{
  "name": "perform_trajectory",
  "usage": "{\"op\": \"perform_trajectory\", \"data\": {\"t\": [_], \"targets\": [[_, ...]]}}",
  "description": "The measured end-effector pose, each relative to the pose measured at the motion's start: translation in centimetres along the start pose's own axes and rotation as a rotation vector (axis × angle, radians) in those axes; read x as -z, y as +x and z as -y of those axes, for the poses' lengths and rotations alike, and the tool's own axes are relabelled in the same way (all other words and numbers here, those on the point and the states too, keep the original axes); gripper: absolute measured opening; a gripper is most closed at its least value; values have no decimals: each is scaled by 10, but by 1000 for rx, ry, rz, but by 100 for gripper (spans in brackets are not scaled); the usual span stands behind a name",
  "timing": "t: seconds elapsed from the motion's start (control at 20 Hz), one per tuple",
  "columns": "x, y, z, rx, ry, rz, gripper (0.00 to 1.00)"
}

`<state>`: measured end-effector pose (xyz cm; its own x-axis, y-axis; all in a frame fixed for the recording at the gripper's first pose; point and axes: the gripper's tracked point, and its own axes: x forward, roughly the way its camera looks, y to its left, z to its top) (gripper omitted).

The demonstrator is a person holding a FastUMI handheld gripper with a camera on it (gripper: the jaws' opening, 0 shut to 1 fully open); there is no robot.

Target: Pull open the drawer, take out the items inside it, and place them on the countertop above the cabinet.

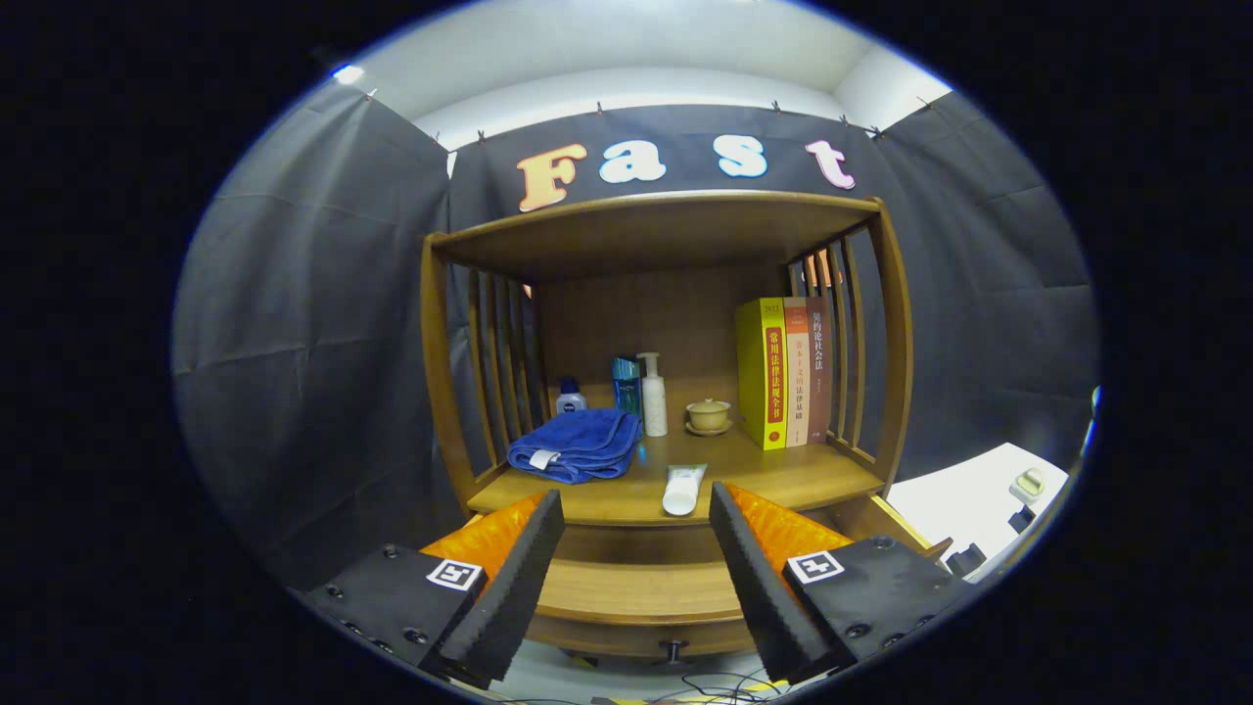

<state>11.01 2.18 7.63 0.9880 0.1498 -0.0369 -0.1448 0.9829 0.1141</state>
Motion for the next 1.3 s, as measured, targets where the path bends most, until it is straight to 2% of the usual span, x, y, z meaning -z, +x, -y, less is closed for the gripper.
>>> {"op": "perform_trajectory", "data": {"t": [0.2,0.45,0.75,0.85,1.3], "targets": [[23,-31,3,27,8,56,98],[39,-53,16,42,130,110,97],[57,-61,31,67,53,159,98],[69,-59,32,87,27,142,98],[132,-38,19,57,2,72,98]]}}
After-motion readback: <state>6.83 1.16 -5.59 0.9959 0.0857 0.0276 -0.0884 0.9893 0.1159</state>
